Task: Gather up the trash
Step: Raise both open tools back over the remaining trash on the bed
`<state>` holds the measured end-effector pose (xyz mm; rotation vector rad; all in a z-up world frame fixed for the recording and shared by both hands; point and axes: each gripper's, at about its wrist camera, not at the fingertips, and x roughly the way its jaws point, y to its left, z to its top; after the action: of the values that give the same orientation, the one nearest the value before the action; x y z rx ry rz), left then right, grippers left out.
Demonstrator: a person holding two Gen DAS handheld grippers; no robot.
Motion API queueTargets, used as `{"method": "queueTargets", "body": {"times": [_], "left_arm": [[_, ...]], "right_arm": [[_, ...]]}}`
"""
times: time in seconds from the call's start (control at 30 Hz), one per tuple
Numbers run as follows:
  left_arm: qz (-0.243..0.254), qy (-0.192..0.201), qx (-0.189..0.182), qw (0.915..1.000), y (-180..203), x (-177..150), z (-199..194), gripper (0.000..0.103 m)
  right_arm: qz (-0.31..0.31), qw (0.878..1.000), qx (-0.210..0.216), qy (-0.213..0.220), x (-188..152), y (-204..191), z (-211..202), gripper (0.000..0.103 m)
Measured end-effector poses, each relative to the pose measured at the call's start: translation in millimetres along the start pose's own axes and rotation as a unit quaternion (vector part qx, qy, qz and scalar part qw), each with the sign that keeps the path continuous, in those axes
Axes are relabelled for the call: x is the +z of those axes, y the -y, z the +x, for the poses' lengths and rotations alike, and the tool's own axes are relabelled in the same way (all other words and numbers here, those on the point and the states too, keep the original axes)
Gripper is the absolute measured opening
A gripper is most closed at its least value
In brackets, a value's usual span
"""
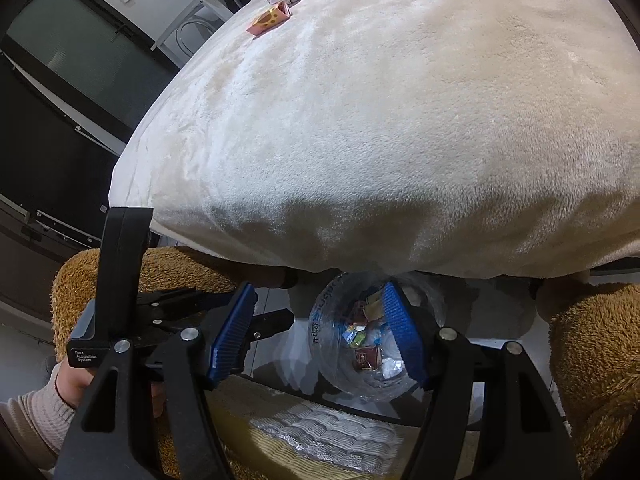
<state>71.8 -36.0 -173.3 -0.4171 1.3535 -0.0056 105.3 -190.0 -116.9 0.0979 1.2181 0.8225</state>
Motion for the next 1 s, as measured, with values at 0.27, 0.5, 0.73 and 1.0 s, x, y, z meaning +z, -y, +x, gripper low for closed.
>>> {"method": "queueTargets", "body": {"times": [0.27, 0.5, 0.73, 1.0], "left_arm": [[0.007, 0.063, -0.001, 0.998, -1.3, 7.9, -39.9, 0.063], [0.004, 0.115, -0.004, 0.9934, -7.2, 22.9, -79.3, 0.063], [0.01, 0.173, 0.023, 0.9846, -13.3, 61.8, -119.9, 0.072], [0.044, 0.207, 0.048, 0.9761, -5.2, 115.2, -139.1, 0.078]], "right_arm": [[-0.04, 0.997, 0.003, 0.06, 9.7, -17.8, -21.2, 0.066], [-0.105, 0.988, -0.01, 0.111, 34.5, -36.5, -42.1, 0.066], [-0.131, 0.981, -0.021, 0.142, 77.3, -39.9, -56.1, 0.067], [-0.151, 0.975, -0.033, 0.161, 122.0, -38.9, -60.8, 0.08]]}}
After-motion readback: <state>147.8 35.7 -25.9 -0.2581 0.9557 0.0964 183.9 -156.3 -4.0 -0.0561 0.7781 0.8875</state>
